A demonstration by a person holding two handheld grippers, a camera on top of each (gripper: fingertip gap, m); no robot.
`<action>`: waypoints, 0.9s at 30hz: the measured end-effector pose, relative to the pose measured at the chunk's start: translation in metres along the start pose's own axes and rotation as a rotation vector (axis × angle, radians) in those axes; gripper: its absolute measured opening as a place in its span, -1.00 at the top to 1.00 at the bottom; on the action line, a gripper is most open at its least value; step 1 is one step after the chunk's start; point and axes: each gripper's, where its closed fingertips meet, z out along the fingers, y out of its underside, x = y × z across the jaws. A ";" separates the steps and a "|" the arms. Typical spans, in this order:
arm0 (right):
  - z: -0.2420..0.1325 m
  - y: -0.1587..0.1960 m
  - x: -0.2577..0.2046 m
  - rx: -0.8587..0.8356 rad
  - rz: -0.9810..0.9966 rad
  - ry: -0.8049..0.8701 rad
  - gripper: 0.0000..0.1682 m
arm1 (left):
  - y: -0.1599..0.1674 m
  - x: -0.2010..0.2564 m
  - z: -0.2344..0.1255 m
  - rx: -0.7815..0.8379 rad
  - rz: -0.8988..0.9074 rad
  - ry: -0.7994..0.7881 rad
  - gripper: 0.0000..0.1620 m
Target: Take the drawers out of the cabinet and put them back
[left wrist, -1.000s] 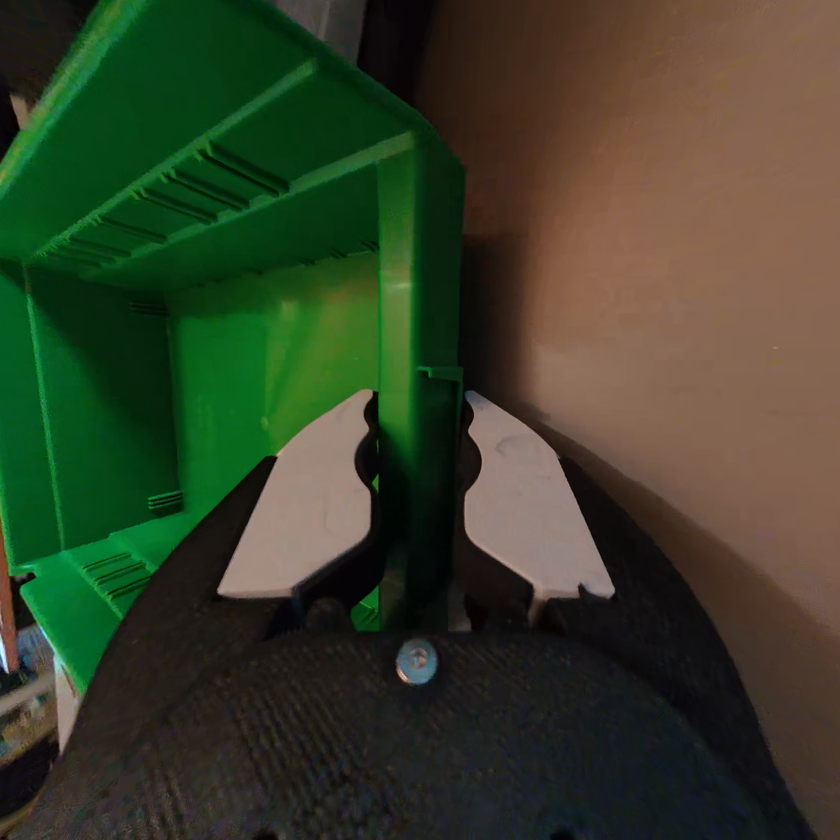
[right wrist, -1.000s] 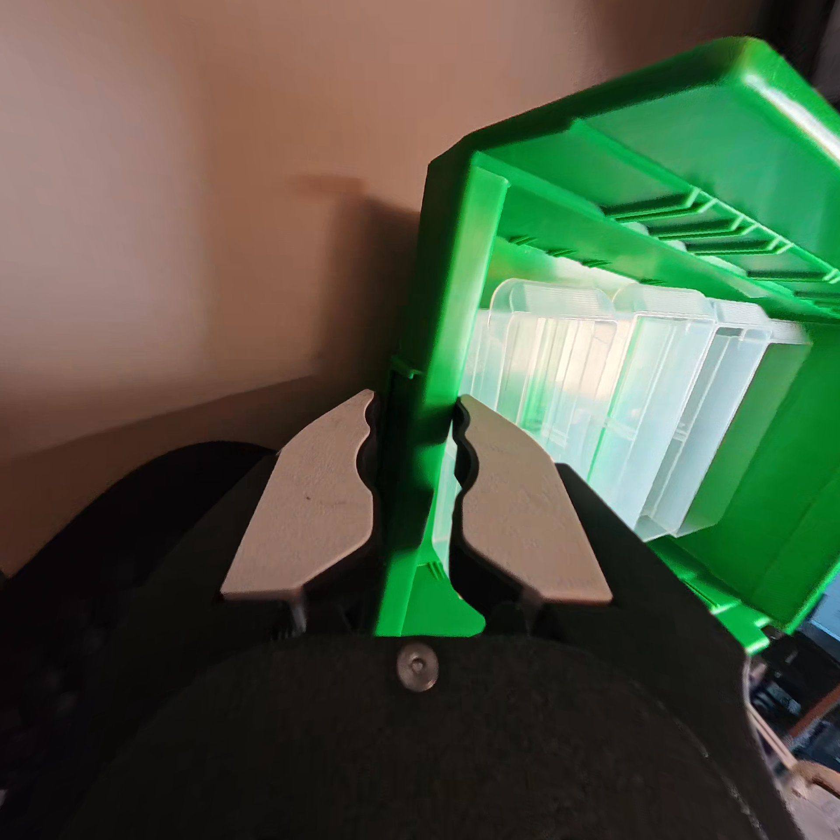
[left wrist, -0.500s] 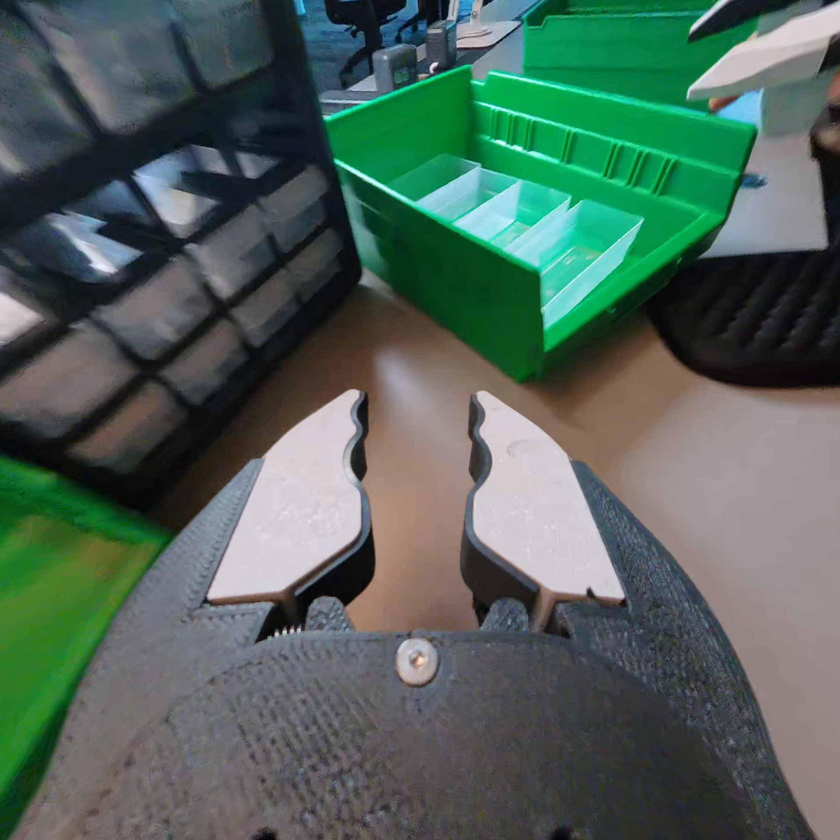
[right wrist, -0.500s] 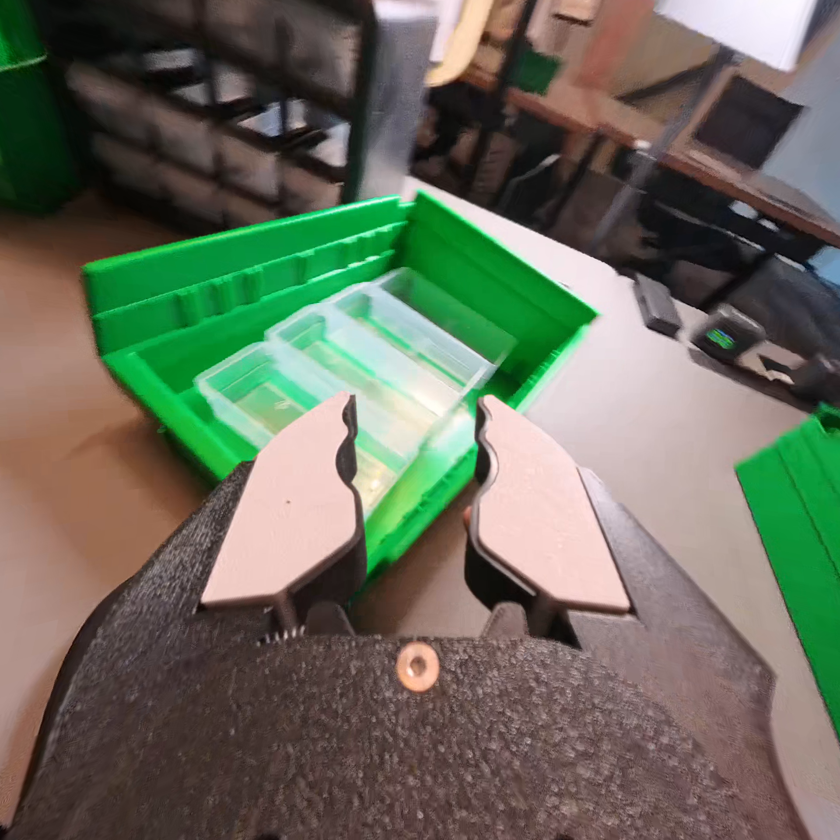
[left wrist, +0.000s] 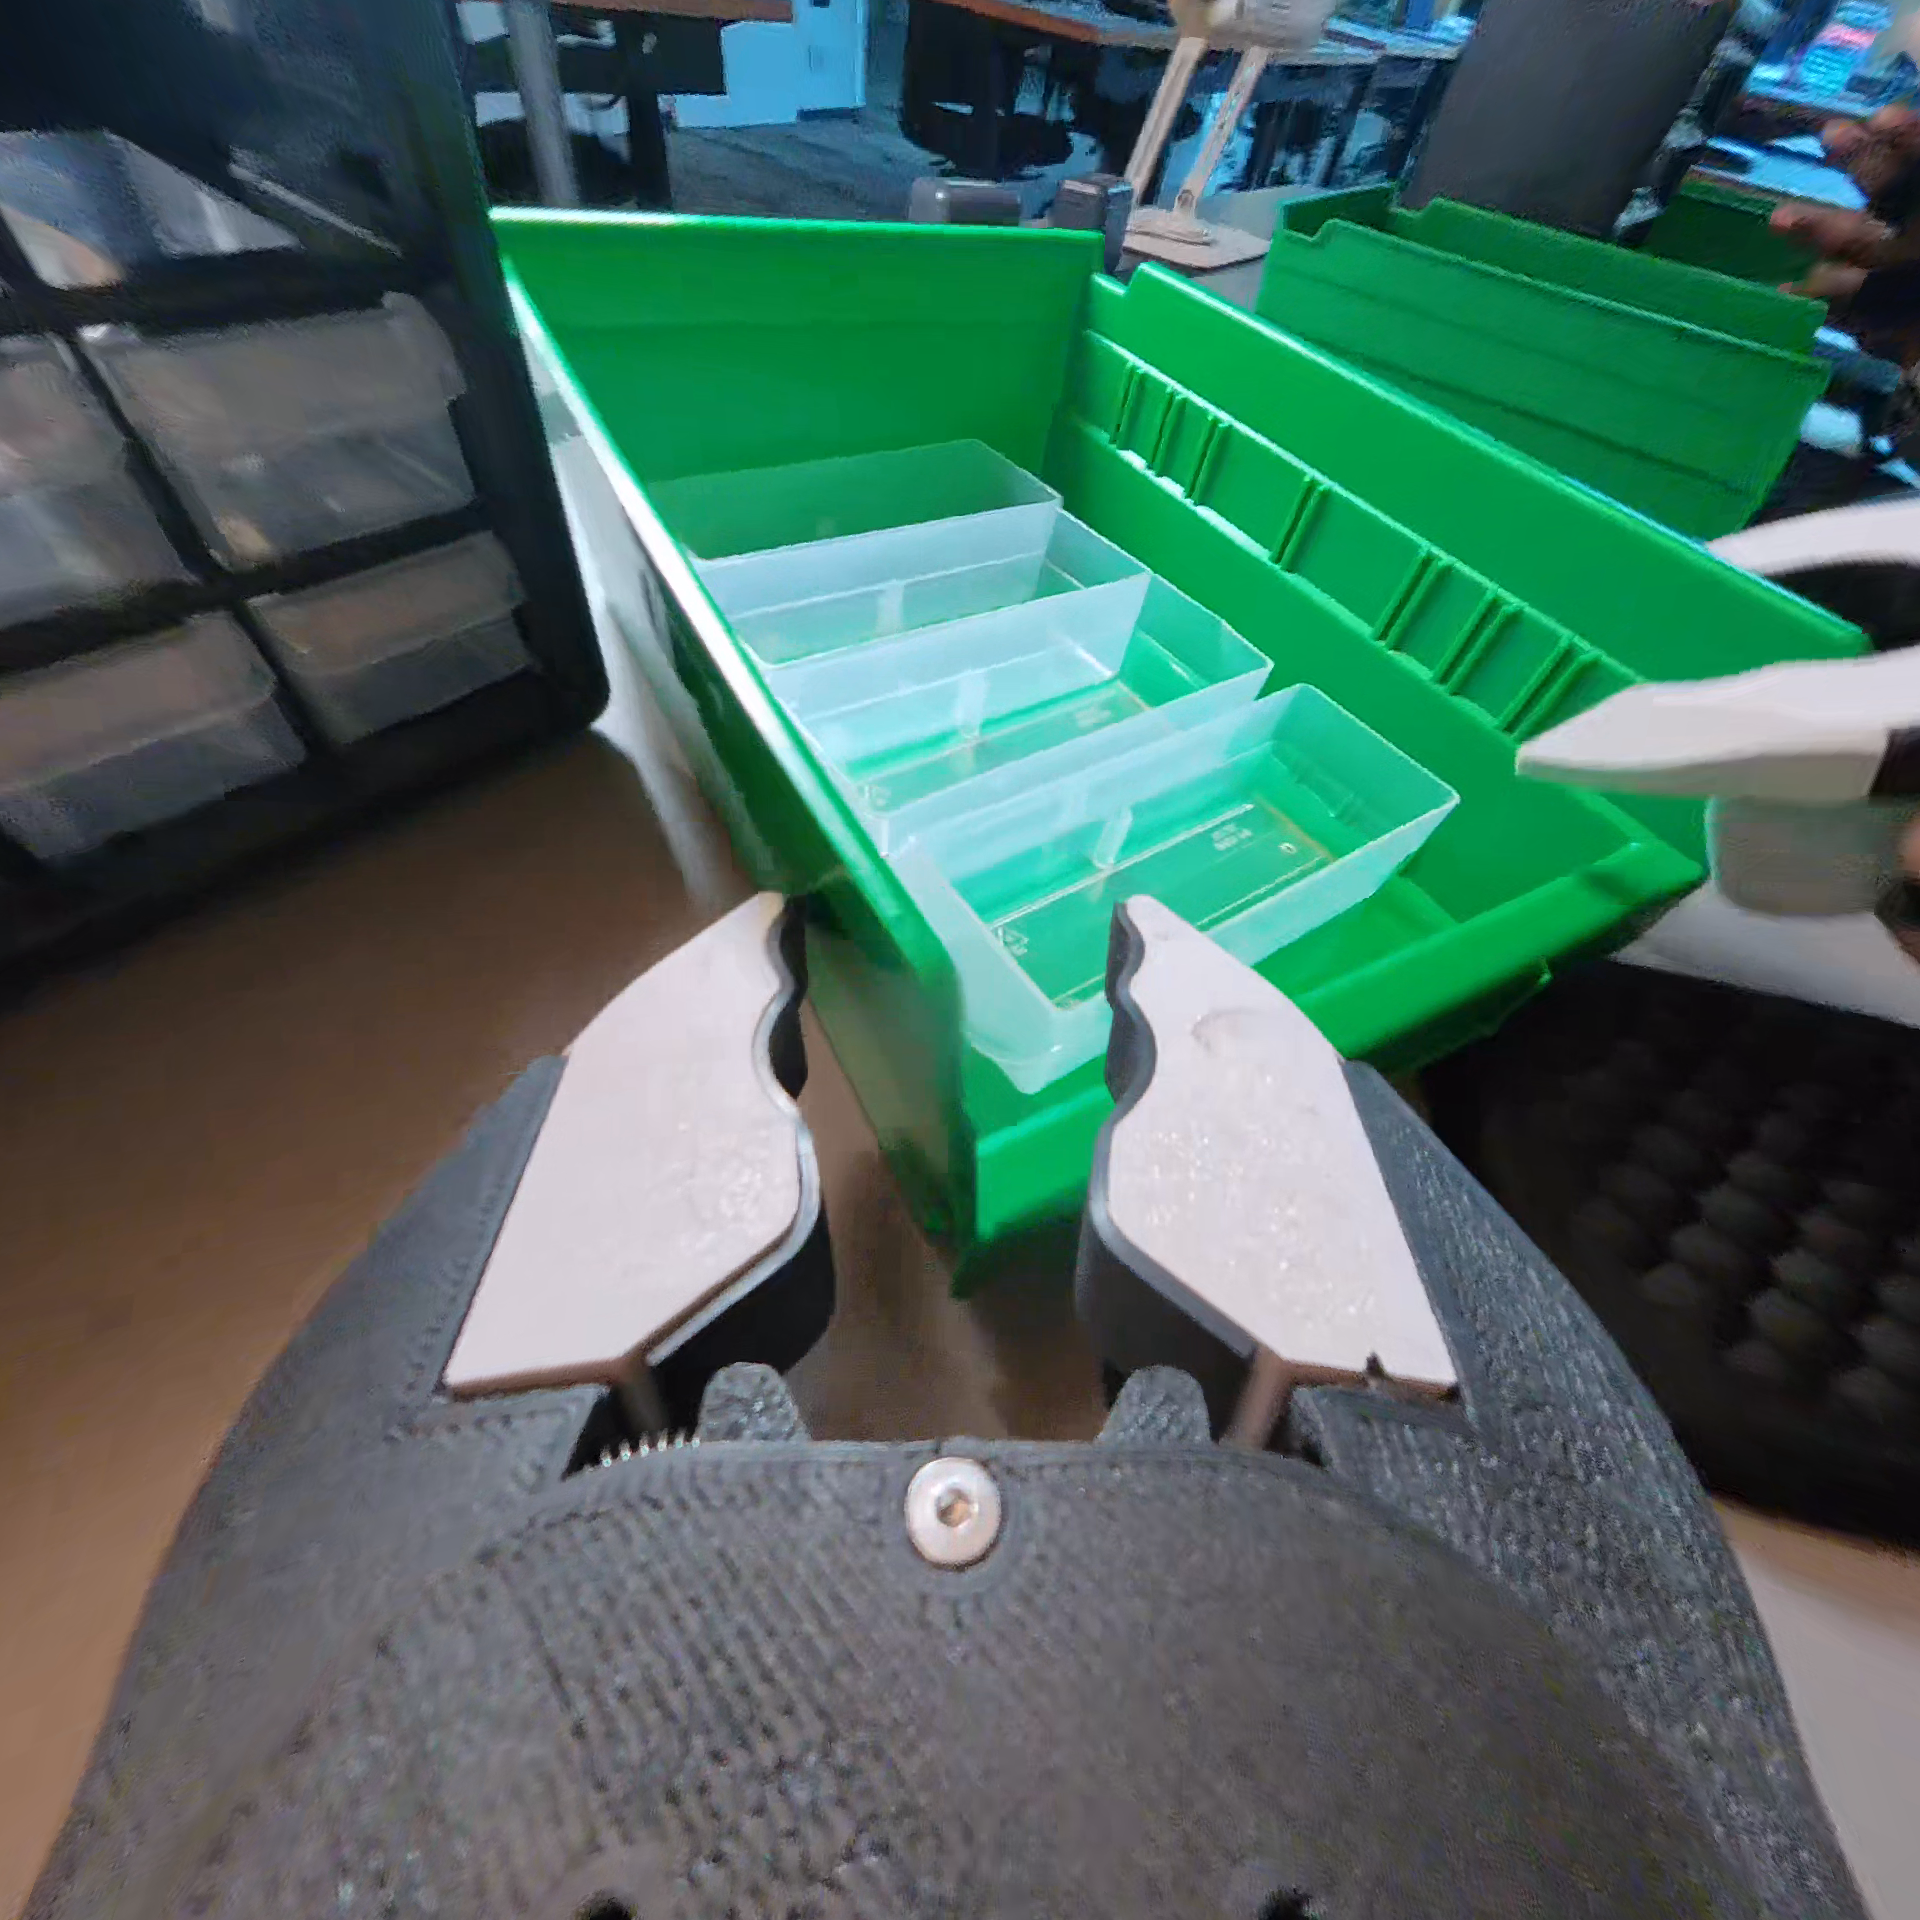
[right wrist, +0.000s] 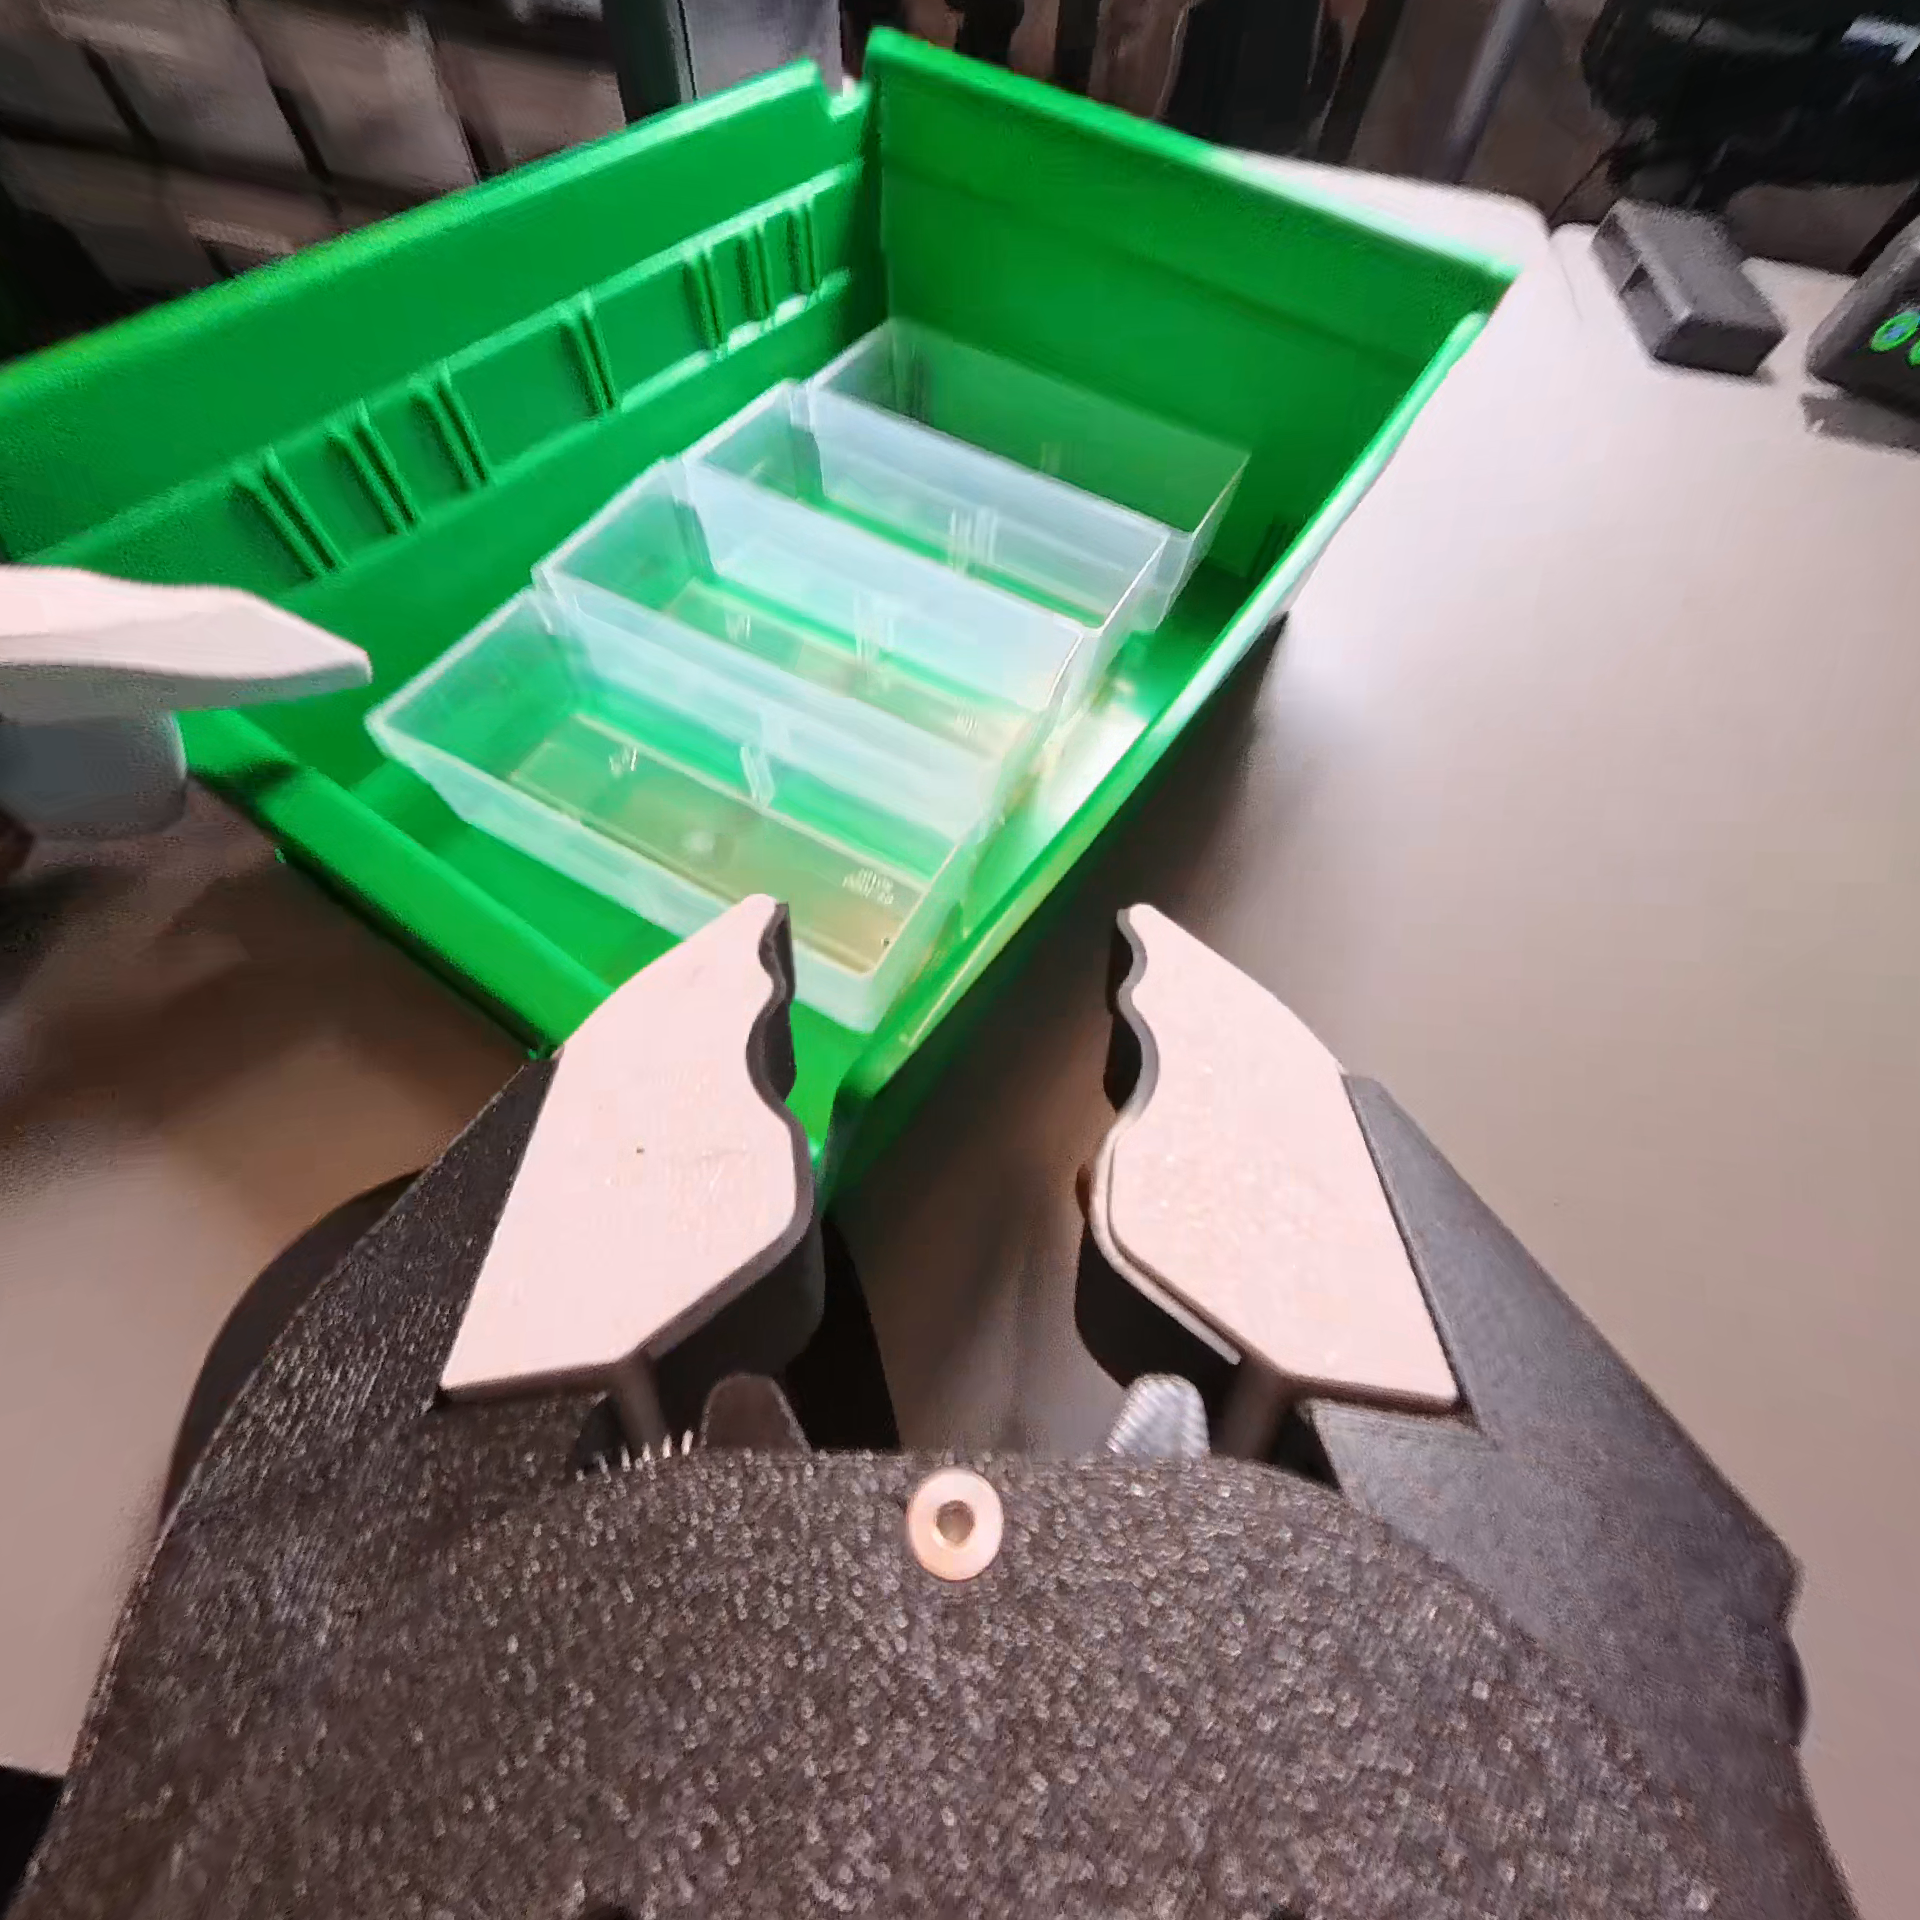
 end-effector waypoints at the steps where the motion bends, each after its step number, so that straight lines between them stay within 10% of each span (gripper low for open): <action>1: 0.003 0.007 -0.003 -0.021 -0.004 -0.006 0.35 | -0.001 0.000 0.001 0.010 -0.015 -0.013 0.34; 15: 0.013 0.011 0.017 -0.030 0.011 0.165 0.80 | -0.016 -0.009 0.003 0.012 0.099 -0.108 0.73; 27: -0.051 -0.045 0.048 0.060 0.069 0.247 0.82 | -0.114 0.035 -0.016 0.200 0.175 -0.019 0.78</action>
